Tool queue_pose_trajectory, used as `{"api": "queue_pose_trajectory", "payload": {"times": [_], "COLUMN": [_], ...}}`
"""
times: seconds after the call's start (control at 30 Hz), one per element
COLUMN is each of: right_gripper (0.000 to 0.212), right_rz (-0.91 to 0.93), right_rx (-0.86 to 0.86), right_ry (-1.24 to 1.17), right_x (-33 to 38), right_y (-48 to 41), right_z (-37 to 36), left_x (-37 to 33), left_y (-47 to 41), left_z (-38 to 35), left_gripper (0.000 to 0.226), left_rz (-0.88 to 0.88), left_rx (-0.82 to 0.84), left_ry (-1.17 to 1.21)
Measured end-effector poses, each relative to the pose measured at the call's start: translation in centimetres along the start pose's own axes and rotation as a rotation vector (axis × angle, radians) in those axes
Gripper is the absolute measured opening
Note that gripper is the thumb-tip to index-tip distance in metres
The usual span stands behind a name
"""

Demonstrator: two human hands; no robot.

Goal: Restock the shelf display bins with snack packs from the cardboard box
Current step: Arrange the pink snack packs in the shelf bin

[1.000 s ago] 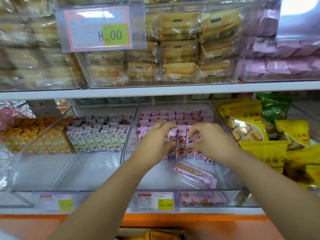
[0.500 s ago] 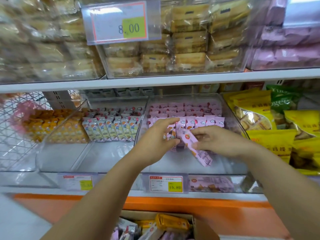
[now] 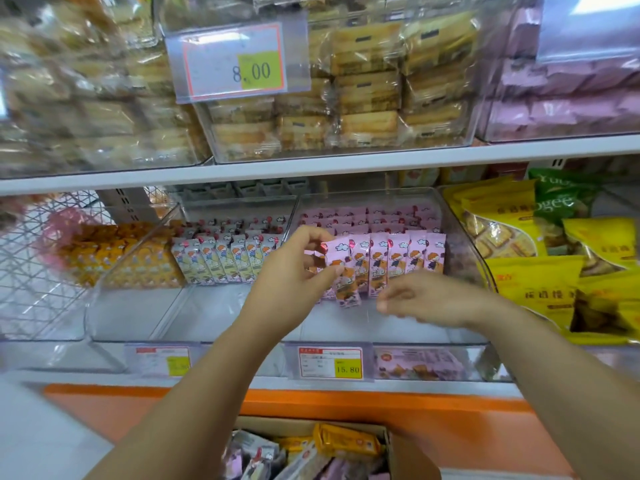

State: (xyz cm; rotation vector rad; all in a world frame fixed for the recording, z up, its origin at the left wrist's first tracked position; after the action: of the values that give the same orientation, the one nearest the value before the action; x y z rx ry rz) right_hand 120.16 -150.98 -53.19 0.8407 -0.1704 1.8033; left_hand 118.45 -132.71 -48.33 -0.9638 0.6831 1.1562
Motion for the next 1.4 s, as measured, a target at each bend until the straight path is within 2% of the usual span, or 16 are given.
{"api": "queue_pose_trajectory", "payload": {"times": [0.13, 0.27, 0.37, 0.53, 0.63, 0.73, 0.83, 0.9, 0.97, 1.07, 1.2, 1.33, 1.4], "right_gripper": [0.045, 0.058, 0.061, 0.07, 0.048, 0.028, 0.04, 0.038, 0.024, 0.025, 0.042, 0.04, 0.049], "right_rz": [-0.118, -0.146, -0.118, -0.005, 0.041, 0.12, 0.127, 0.145, 0.177, 0.214, 0.21, 0.218, 0.188], "right_rx": [0.257, 0.369, 0.376, 0.318, 0.248, 0.071, -0.213, -0.314, -0.3, -0.24, -0.301, -0.364, -0.406], "right_ry": [0.306, 0.377, 0.37, 0.186, 0.099, 0.009, -0.08, -0.121, -0.172, -0.24, -0.041, 0.02, 0.073], "right_x": [-0.5, -0.5, 0.0, 1.2, 1.3, 2.0, 2.6, 2.9, 3.6, 4.8, 5.7, 6.1, 6.0], "right_y": [-0.6, -0.9, -0.7, 1.1, 1.7, 1.8, 1.6, 1.3, 0.9, 0.4, -0.4, -1.1, -2.3], "right_z": [-2.6, -3.1, -2.9, -0.6, -0.1, 0.7, 1.9, 2.0, 1.6, 1.0, 0.7, 0.8, 1.0], "left_x": [-0.1, 0.0, 0.2, 0.3, -0.1, -0.2, -0.2, -0.3, -0.3, -0.1, 0.4, 1.4, 2.0], "left_y": [0.9, 0.8, 0.7, 0.6, 0.6, 0.5, 0.2, 0.1, 0.1, 0.1, 0.2, 0.1, 0.1], "left_z": [0.5, 0.4, 0.4, 0.4, 0.5, 1.0, 1.4, 1.4, 1.3, 1.2, 1.1, 1.9, 3.0], "left_gripper": [0.035, 0.04, 0.04, 0.037, 0.04, 0.042, 0.041, 0.04, 0.036, 0.032, 0.034, 0.042, 0.044], "left_rz": [-0.028, -0.044, -0.04, -0.019, -0.019, -0.036, -0.011, -0.006, 0.002, 0.012, -0.01, -0.046, -0.047], "left_rx": [0.023, 0.048, 0.062, 0.082, 0.07, 0.035, 0.03, 0.052, 0.077, 0.094, 0.099, 0.096, 0.056], "left_ry": [-0.154, -0.22, -0.227, -0.246, -0.297, -0.409, -0.517, -0.547, -0.527, -0.465, -0.45, -0.37, -0.318]}}
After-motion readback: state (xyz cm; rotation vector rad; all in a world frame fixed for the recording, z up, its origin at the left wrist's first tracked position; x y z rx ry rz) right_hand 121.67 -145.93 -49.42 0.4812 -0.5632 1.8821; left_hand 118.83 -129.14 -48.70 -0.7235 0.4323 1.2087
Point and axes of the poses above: each hand's wrist, its own y-axis away from the middle knuckle, its own z-axis out of the back of the hand, x = y × z, the point moved 5 cm from there along -y, towards the middle knuckle, and after that the axes turned 5 degrees about y, right-handed, at the moved point
